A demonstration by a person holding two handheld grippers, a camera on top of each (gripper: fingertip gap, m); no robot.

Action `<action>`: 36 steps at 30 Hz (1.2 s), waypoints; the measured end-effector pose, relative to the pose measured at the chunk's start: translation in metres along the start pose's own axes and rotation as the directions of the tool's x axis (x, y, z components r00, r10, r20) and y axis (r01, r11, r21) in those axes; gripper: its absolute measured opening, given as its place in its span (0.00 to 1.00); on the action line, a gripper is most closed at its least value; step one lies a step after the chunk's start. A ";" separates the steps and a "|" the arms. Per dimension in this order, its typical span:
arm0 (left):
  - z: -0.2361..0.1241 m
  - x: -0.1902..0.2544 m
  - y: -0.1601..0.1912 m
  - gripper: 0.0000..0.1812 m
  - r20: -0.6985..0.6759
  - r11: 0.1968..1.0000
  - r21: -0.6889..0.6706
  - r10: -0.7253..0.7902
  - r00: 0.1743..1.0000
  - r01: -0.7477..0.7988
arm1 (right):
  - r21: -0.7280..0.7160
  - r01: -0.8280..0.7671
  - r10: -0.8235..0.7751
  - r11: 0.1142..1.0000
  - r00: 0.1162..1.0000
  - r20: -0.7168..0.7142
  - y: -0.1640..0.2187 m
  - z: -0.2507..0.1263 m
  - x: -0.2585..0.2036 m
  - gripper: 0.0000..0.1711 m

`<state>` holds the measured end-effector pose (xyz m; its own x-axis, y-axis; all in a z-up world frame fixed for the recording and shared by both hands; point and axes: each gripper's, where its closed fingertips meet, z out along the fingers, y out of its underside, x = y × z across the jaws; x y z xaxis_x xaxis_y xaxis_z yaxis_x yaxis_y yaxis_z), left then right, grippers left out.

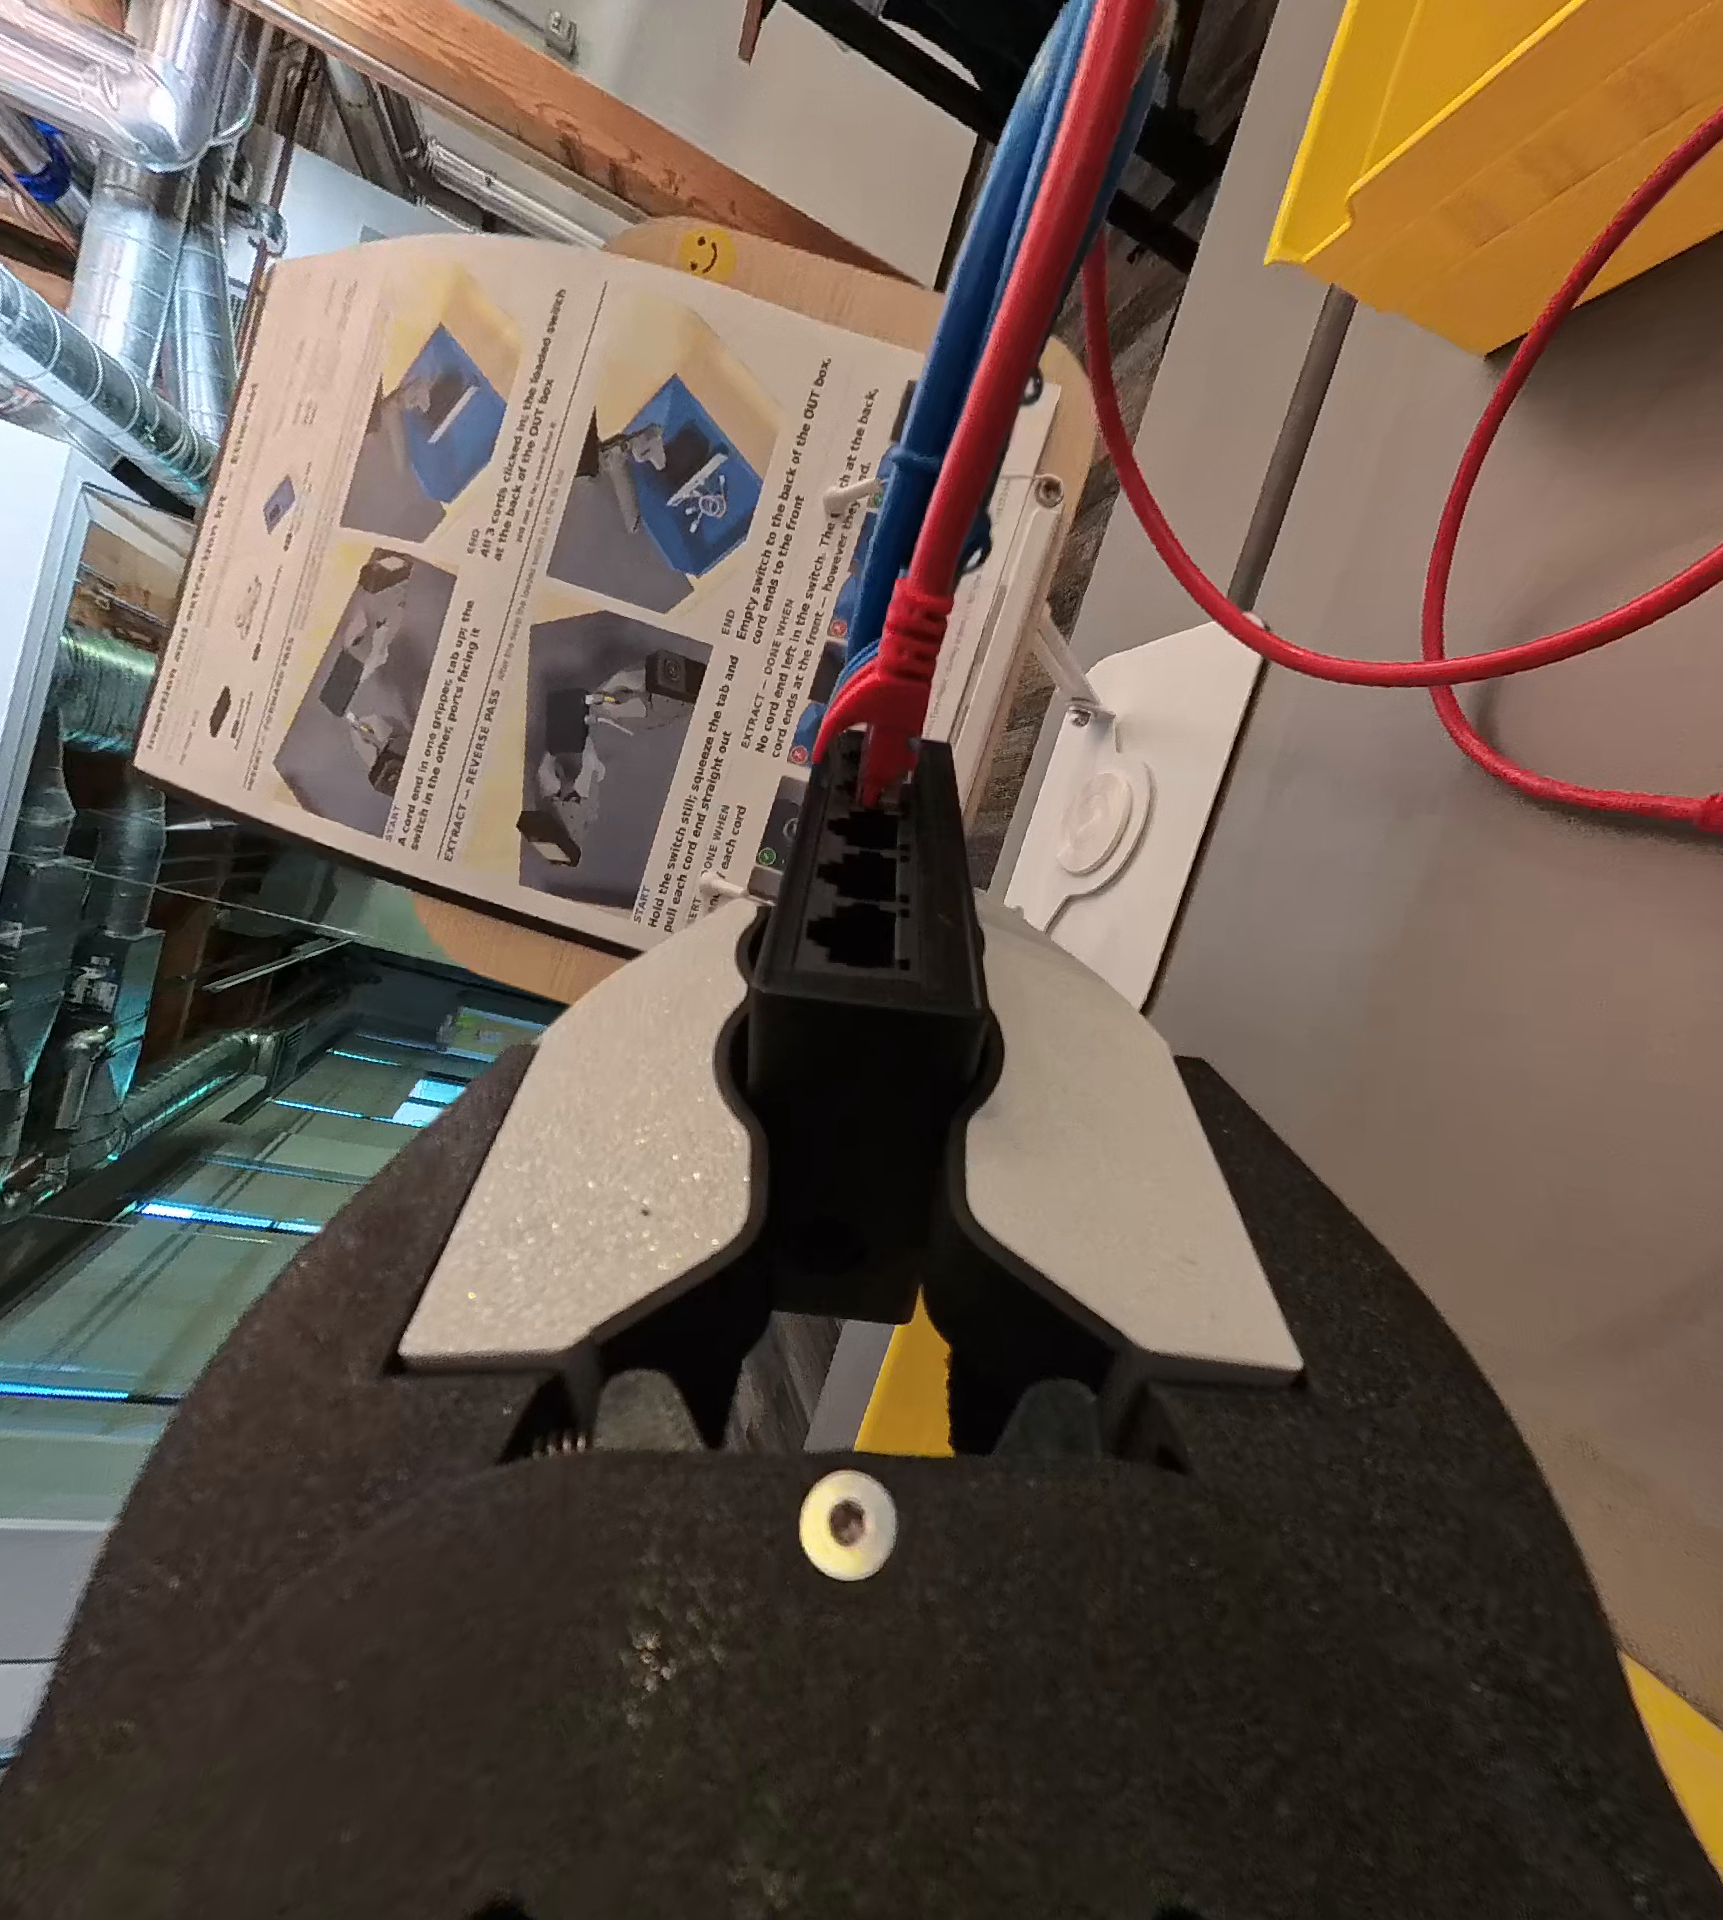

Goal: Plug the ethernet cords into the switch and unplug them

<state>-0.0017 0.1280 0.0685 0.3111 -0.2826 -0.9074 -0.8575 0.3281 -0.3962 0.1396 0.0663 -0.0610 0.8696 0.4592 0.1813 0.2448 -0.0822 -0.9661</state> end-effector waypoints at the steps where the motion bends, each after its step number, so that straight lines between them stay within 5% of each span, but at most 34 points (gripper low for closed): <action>1: -0.001 -0.001 0.002 0.17 0.002 1.000 -0.003 -0.002 1.000 0.002 | -0.015 0.099 -0.099 0.995 0.995 -0.012 -0.004 0.001 -0.005 0.04; 5: -0.002 0.000 0.001 0.17 -0.002 1.000 0.016 0.009 1.000 -0.009 | -0.085 0.318 -0.317 0.944 0.948 0.026 -0.020 -0.002 -0.021 0.04; 9: 0.001 0.009 -0.014 0.17 -0.005 0.997 0.064 0.053 0.999 -0.052 | -0.208 0.360 -0.323 0.909 0.926 0.194 -0.040 -0.014 -0.019 0.04; 15: 0.007 0.025 -0.038 0.17 0.029 0.983 0.113 0.140 0.990 -0.143 | -0.448 0.495 -0.367 0.745 0.864 0.346 -0.085 -0.049 -0.001 0.04; 24: 0.014 0.036 -0.052 0.17 0.080 0.975 0.097 0.195 0.978 -0.202 | -0.721 0.506 -0.318 0.473 0.861 0.396 -0.095 -0.045 0.004 0.04; 36: 0.019 0.051 -0.059 0.16 0.063 0.964 0.102 0.241 0.968 -0.246 | -0.779 0.444 -0.159 0.442 0.894 0.419 -0.088 -0.028 -0.005 0.04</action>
<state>0.0727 0.1115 0.0427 0.1203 -0.1382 -0.9831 -0.8616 0.4774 -0.1725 0.1257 0.0466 0.0285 0.5589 0.7942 0.2385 0.8284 -0.5219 -0.2033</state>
